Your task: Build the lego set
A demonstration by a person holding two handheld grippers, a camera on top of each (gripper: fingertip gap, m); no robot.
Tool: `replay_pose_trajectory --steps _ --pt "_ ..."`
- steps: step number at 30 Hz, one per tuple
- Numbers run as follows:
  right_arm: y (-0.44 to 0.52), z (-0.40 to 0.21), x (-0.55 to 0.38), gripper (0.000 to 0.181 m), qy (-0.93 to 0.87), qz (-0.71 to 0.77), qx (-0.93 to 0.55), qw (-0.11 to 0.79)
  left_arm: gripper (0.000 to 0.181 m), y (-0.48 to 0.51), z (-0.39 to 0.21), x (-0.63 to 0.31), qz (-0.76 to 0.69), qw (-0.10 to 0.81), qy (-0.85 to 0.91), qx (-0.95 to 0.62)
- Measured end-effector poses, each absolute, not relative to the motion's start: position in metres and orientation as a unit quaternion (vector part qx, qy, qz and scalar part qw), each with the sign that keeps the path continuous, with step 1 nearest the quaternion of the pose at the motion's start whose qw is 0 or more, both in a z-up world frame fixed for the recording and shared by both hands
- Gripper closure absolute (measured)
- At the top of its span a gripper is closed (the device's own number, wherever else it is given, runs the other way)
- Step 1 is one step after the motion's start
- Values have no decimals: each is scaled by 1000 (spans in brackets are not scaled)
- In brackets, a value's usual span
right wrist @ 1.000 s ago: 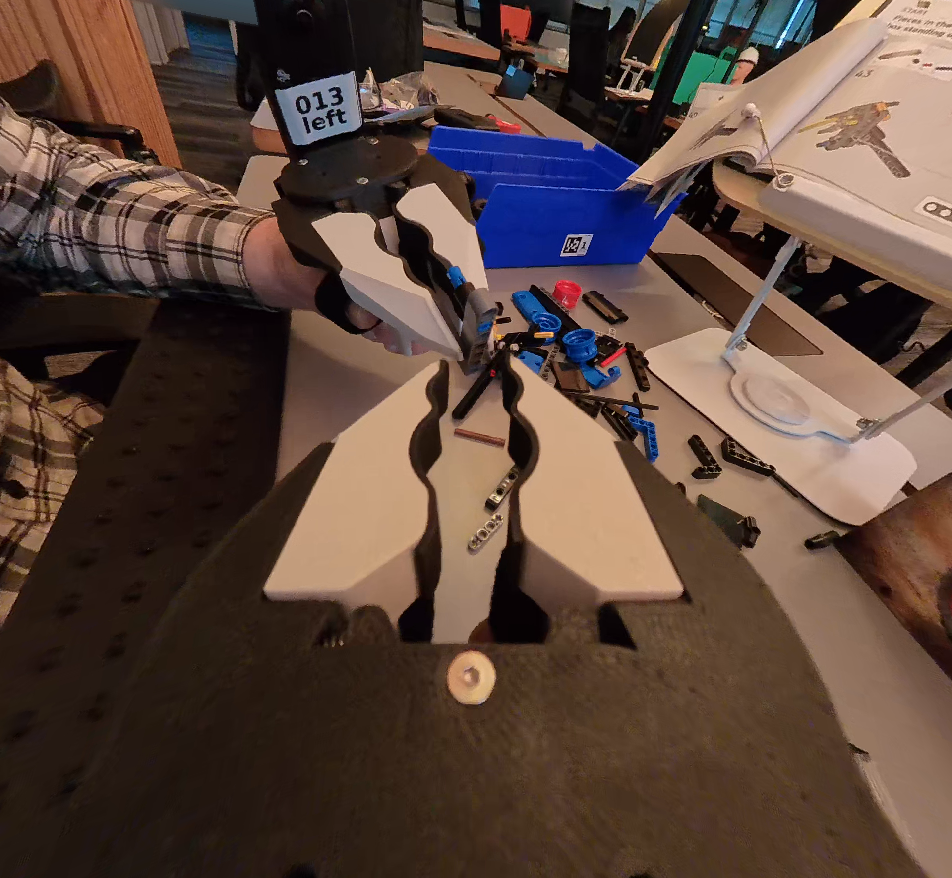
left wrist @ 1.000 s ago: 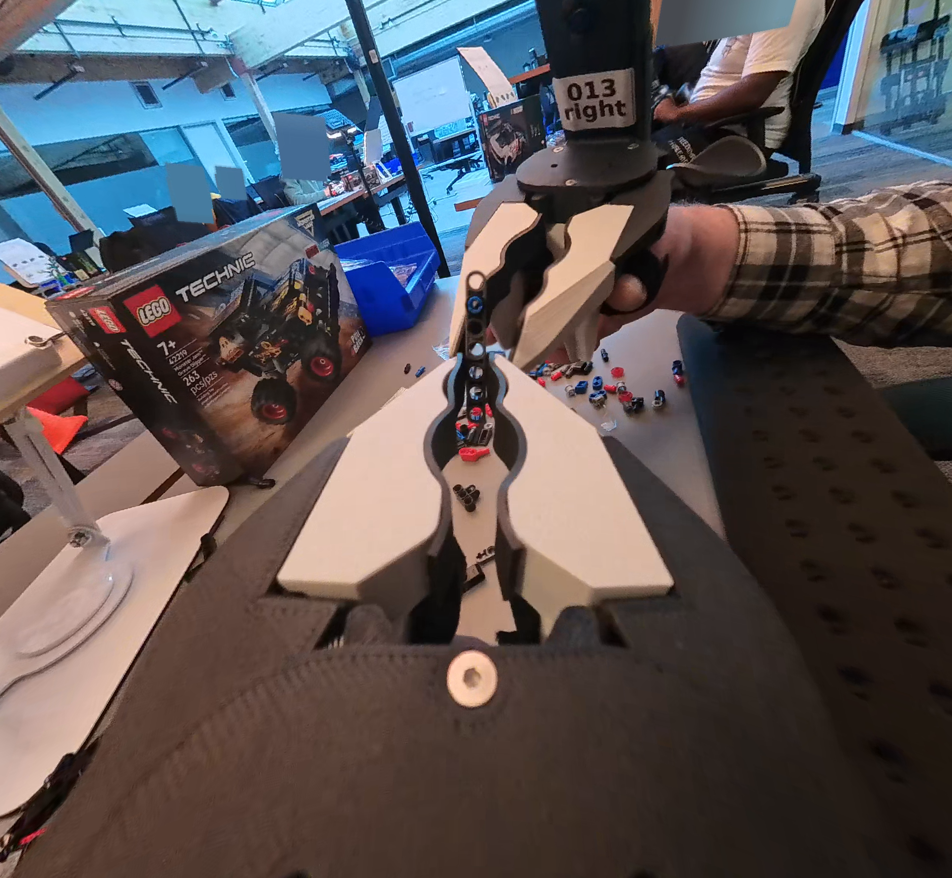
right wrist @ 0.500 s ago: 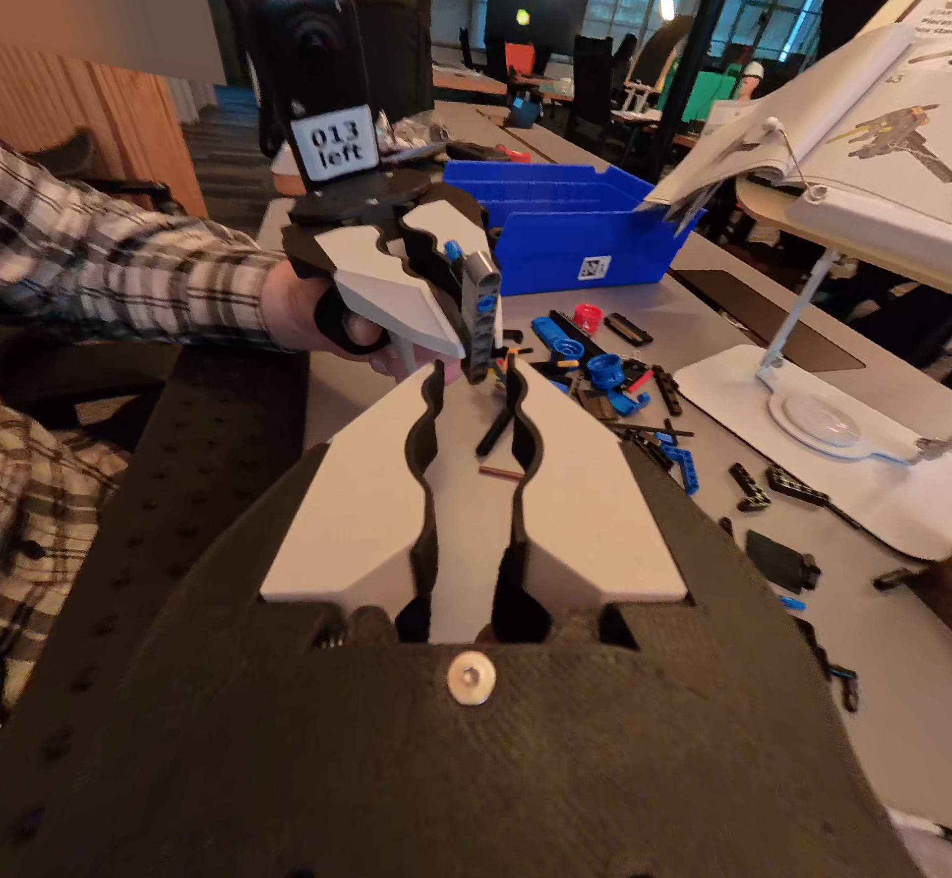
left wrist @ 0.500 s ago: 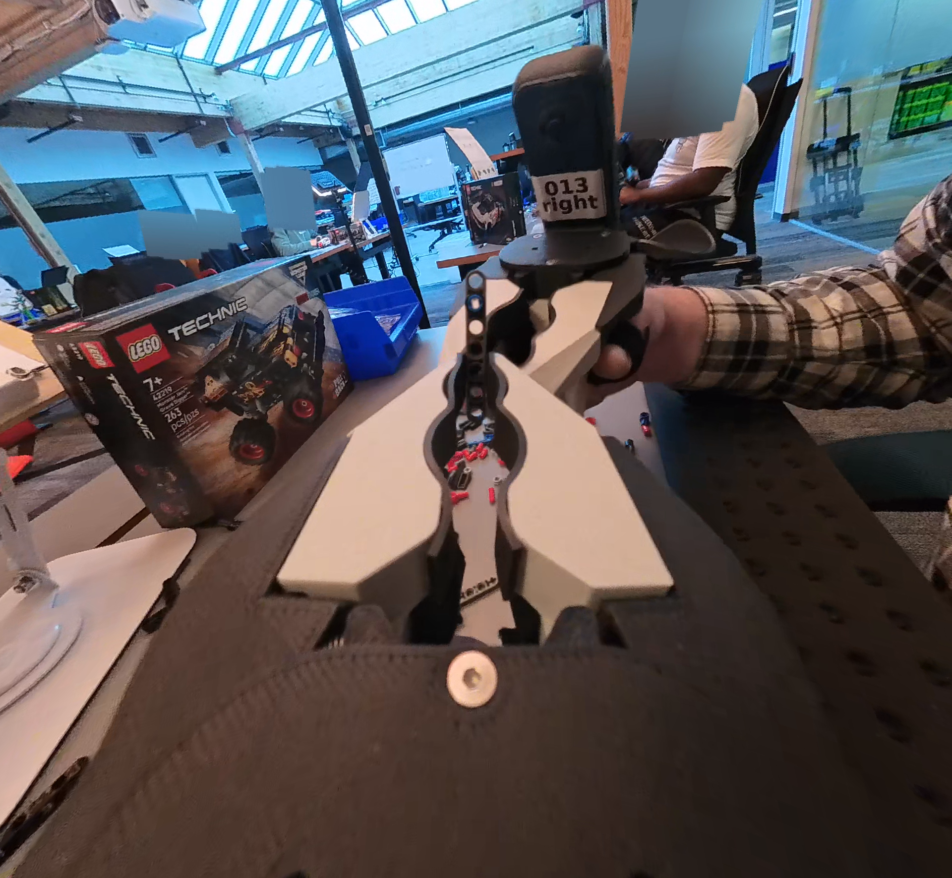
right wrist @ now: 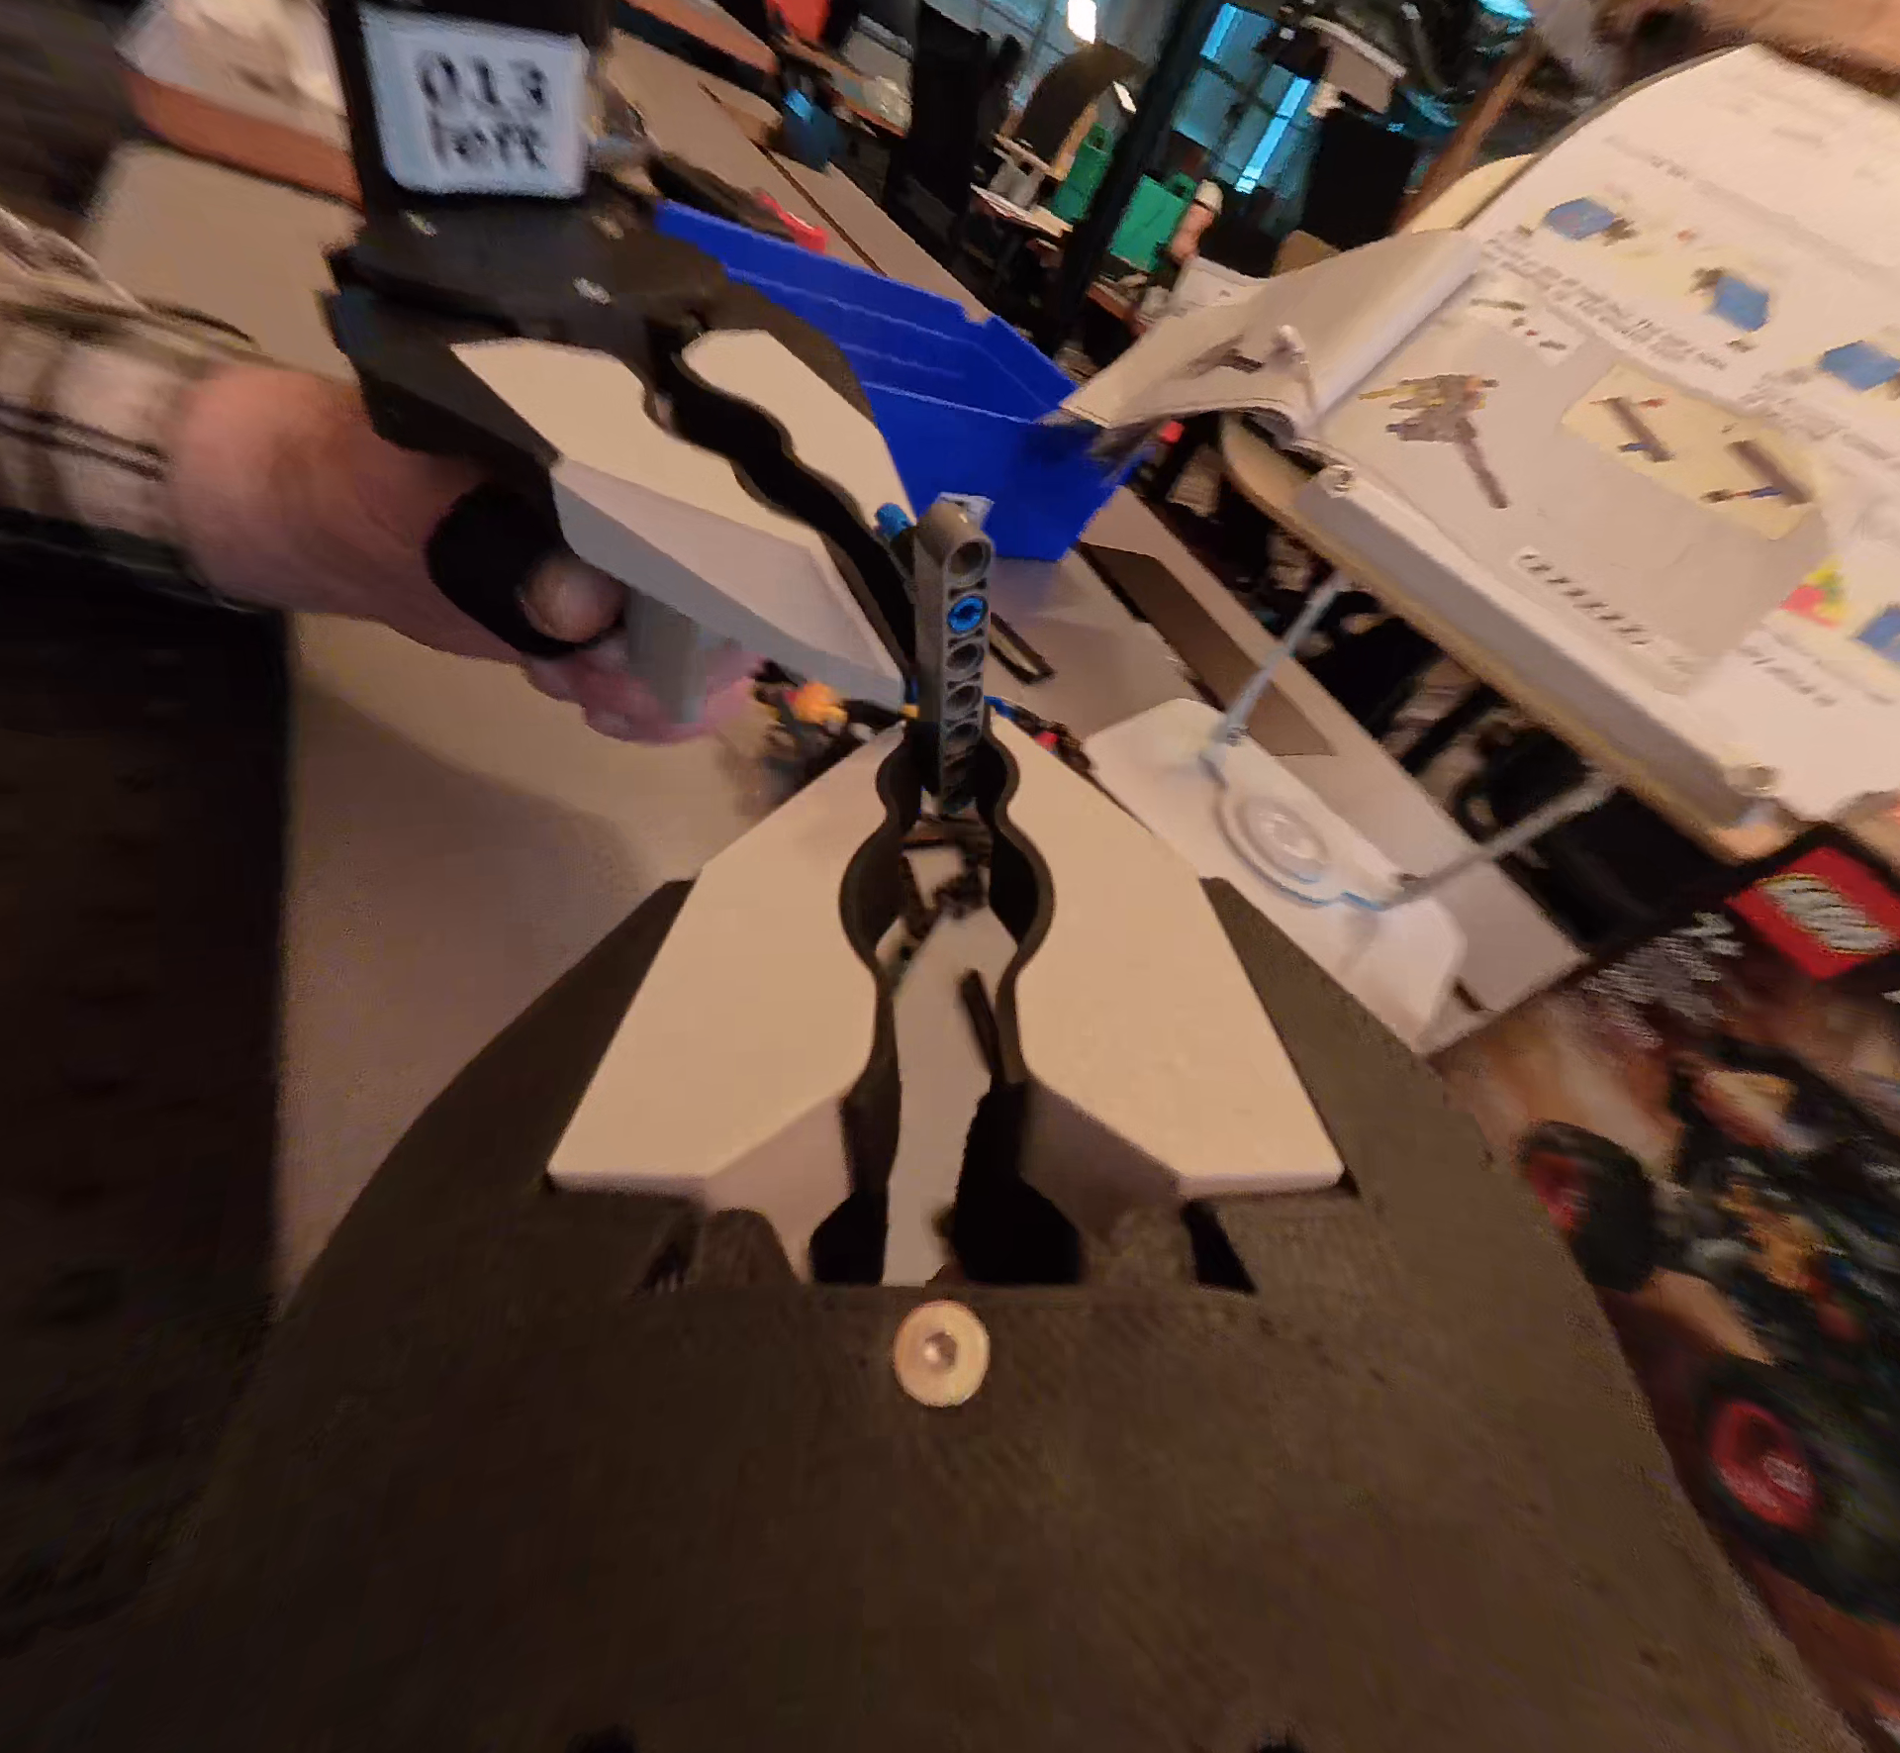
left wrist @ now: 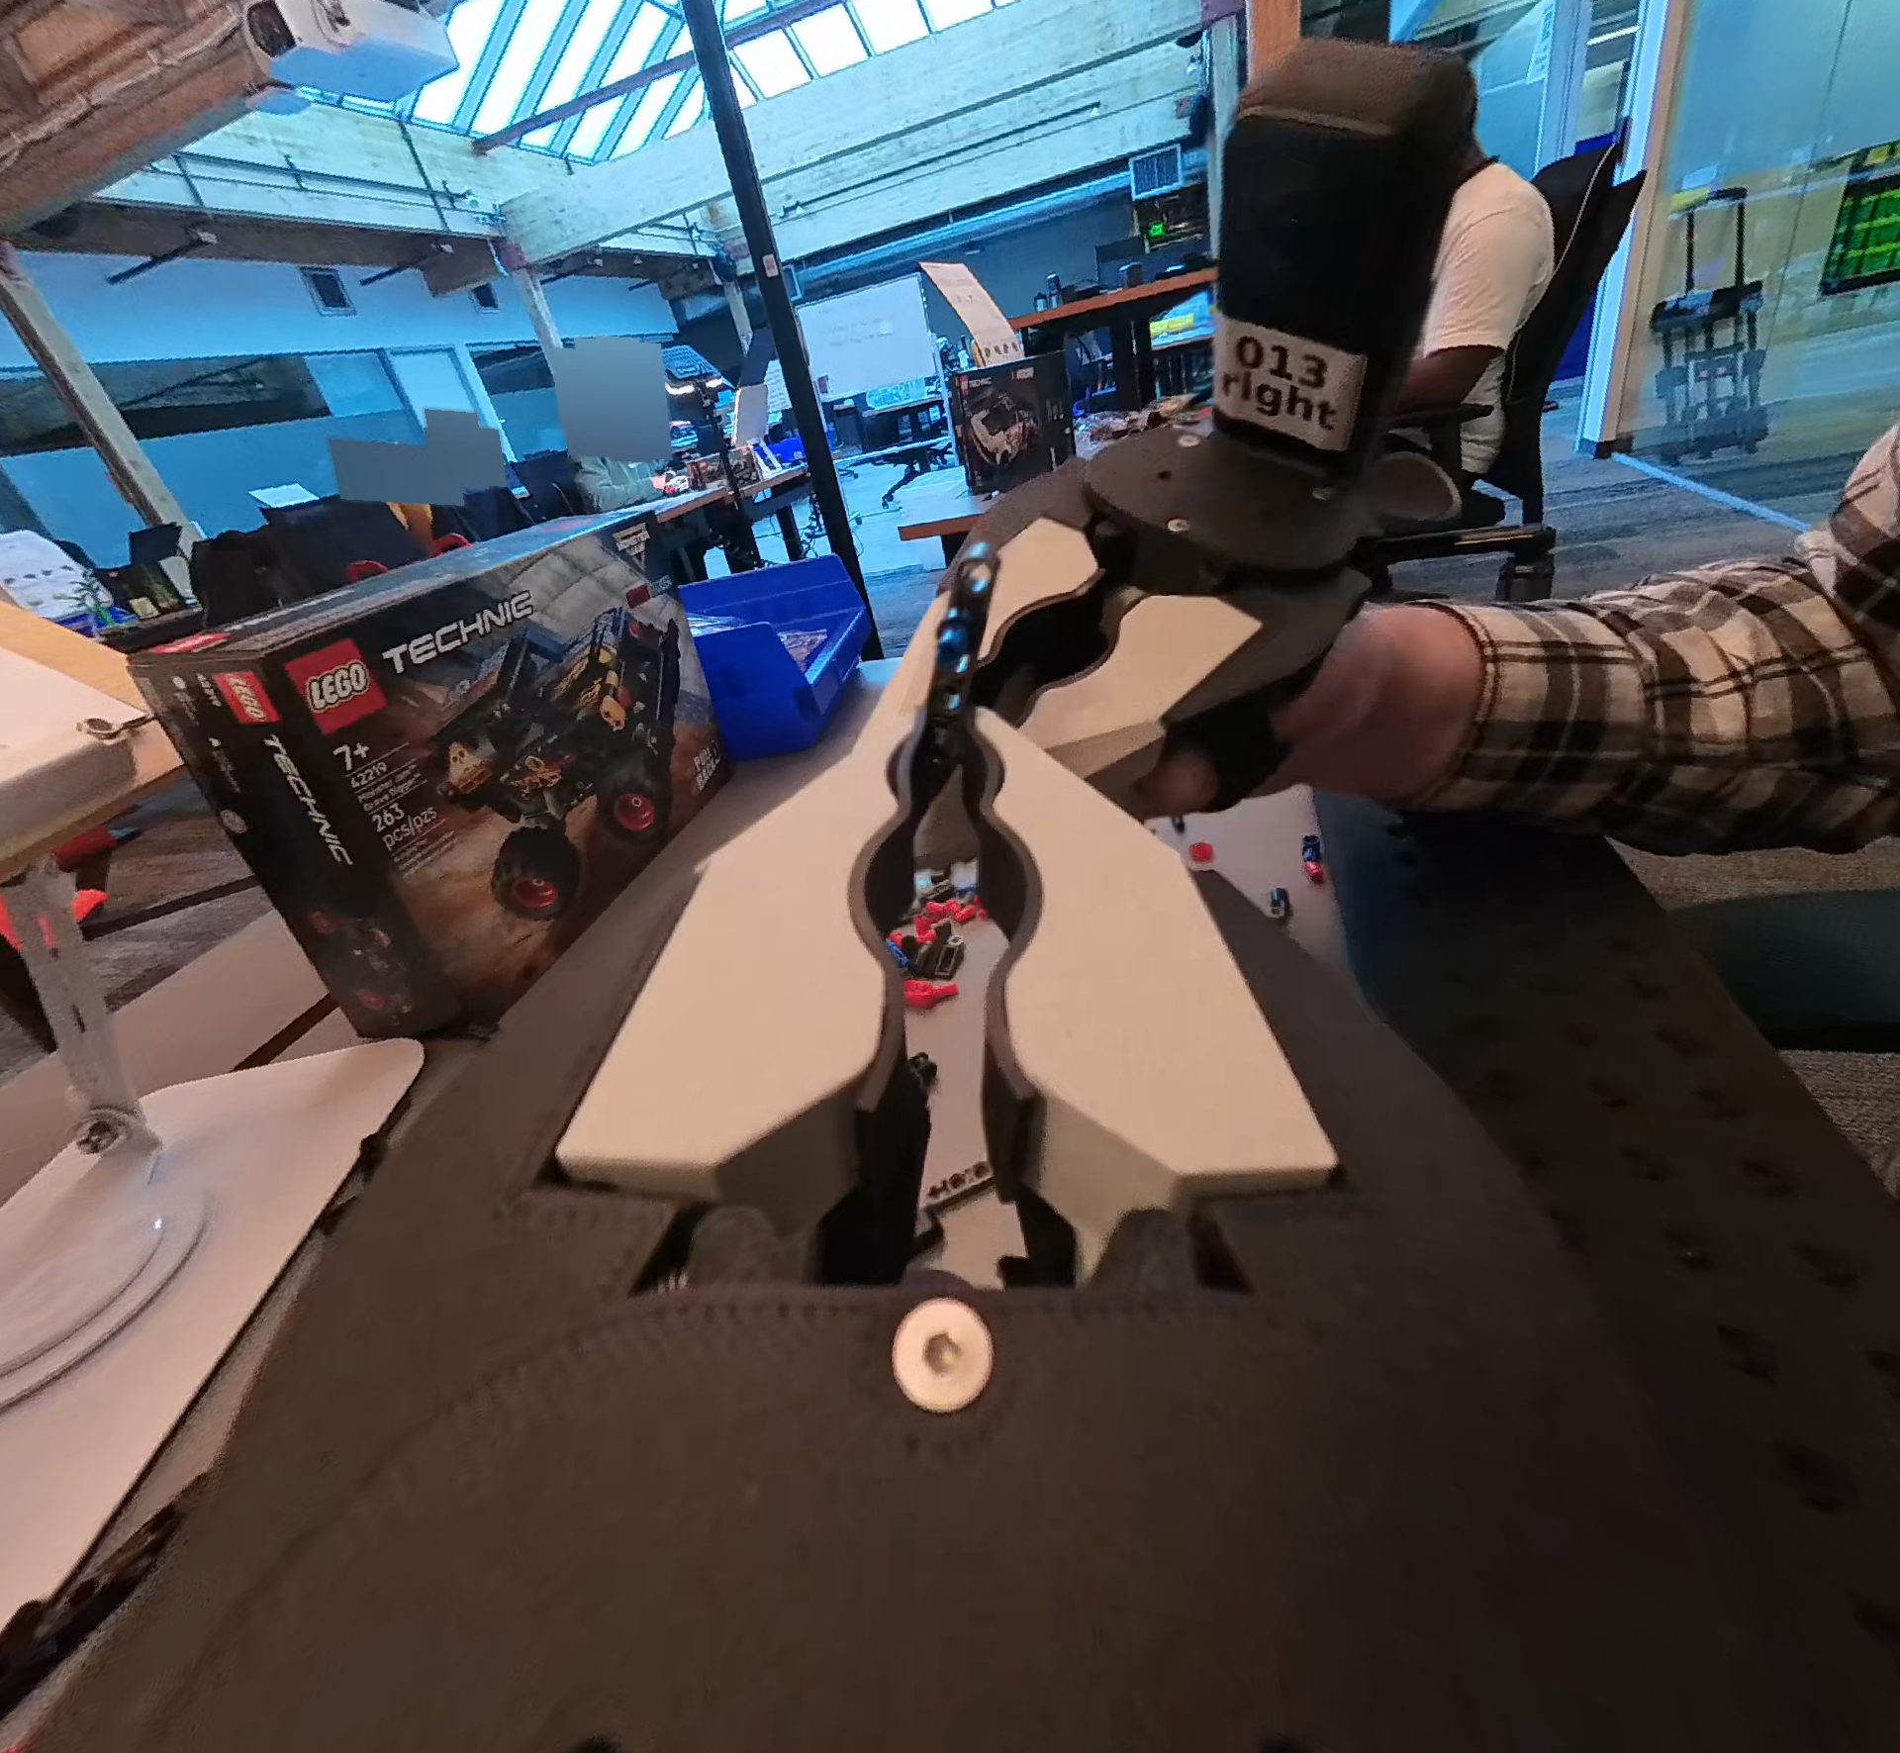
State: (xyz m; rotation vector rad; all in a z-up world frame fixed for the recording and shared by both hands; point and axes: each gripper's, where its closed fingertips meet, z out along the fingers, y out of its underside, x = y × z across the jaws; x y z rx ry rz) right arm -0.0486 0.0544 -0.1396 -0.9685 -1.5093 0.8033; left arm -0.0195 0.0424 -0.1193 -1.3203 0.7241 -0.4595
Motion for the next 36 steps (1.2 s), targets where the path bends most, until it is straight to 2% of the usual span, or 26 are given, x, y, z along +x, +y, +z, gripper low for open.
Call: replay_pose_trajectory --steps 8,10,12,31,34,36 --pt "87 -155 -41 175 -672 140 -380 620 165 49 -126 -29 -124 701 342 -613" --pt "88 -160 -42 175 -683 111 -370 620 166 51 -133 -26 -94 692 360 -618" --pt "88 -164 -43 175 -690 90 -362 619 175 53 -140 -25 -74 683 370 -625" --pt "83 -177 -34 175 -719 121 -362 581 177 56 -162 -34 -95 629 385 -669" --pt "85 -180 -33 174 -724 101 -356 582 159 54 -163 -33 -89 625 392 -669" --pt "83 -184 -34 175 -733 89 -347 578 157 52 -161 -31 -93 627 396 -665"
